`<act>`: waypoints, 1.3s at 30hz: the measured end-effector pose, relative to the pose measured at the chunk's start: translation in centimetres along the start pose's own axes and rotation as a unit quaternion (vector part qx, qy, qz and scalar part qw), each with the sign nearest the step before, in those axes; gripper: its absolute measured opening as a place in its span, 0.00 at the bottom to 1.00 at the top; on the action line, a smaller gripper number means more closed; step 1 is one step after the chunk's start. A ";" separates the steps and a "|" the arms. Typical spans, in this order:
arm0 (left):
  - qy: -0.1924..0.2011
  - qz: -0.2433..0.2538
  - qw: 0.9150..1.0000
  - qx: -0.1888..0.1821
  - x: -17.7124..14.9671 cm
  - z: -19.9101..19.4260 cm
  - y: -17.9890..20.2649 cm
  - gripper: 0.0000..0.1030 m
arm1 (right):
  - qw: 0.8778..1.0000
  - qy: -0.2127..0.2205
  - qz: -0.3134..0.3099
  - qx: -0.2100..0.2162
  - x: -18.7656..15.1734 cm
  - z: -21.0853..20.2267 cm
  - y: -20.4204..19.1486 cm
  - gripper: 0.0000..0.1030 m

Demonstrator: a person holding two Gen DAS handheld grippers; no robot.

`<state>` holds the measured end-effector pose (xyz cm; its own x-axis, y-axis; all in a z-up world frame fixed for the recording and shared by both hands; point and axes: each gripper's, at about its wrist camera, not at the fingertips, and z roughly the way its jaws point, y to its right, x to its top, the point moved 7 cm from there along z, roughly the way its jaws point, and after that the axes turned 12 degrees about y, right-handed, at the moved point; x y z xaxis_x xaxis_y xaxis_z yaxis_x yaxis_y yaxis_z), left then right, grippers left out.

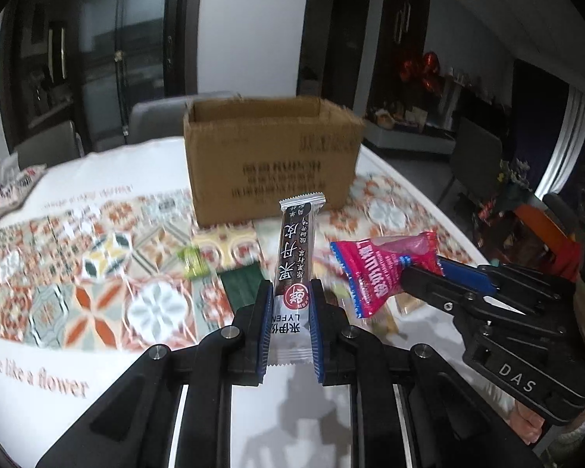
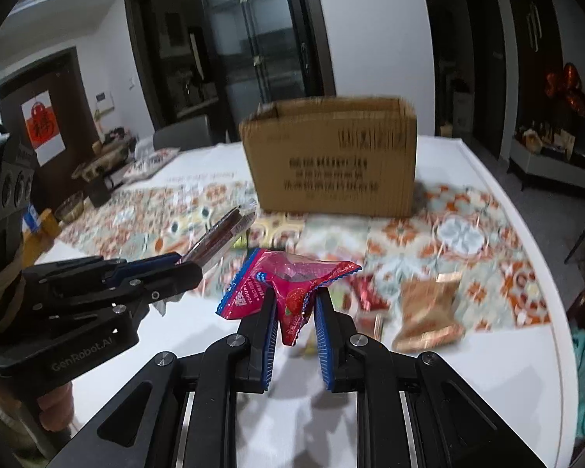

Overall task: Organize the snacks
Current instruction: 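Carry both snacks over the cardboard box and open both tools to drop them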

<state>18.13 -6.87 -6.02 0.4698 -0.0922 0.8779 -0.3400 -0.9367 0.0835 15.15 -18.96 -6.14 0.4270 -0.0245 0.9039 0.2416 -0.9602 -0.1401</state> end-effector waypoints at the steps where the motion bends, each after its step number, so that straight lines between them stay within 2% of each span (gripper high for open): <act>1: 0.007 0.003 1.000 0.003 0.8 0.2 -0.2 0.18 | 1.000 0.007 -0.001 -0.002 0.6 0.1 0.1 0.19; 10: 0.050 0.028 0.998 0.021 7.4 2.1 -1.3 0.18 | 0.998 0.063 0.002 -0.016 7.2 2.0 1.1 0.19; 18: 0.057 0.035 0.997 0.025 12.0 5.3 -2.9 0.18 | 0.995 0.095 -0.008 -0.035 12.9 4.9 2.2 0.19; 28: 0.041 0.046 0.997 0.045 15.7 10.8 -4.5 0.18 | 0.996 0.072 -0.024 -0.052 16.7 10.5 3.2 0.19; 39: 0.000 0.040 0.997 0.060 16.4 16.3 -5.8 0.18 | 0.998 0.031 -0.019 -0.059 17.3 15.1 4.8 0.19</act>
<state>41.05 -8.44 0.24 0.4456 -0.1691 0.8791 -0.2772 -0.9598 -0.0441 36.89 -19.79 2.72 0.3630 -0.0004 0.9318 0.1506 -0.9868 -0.0592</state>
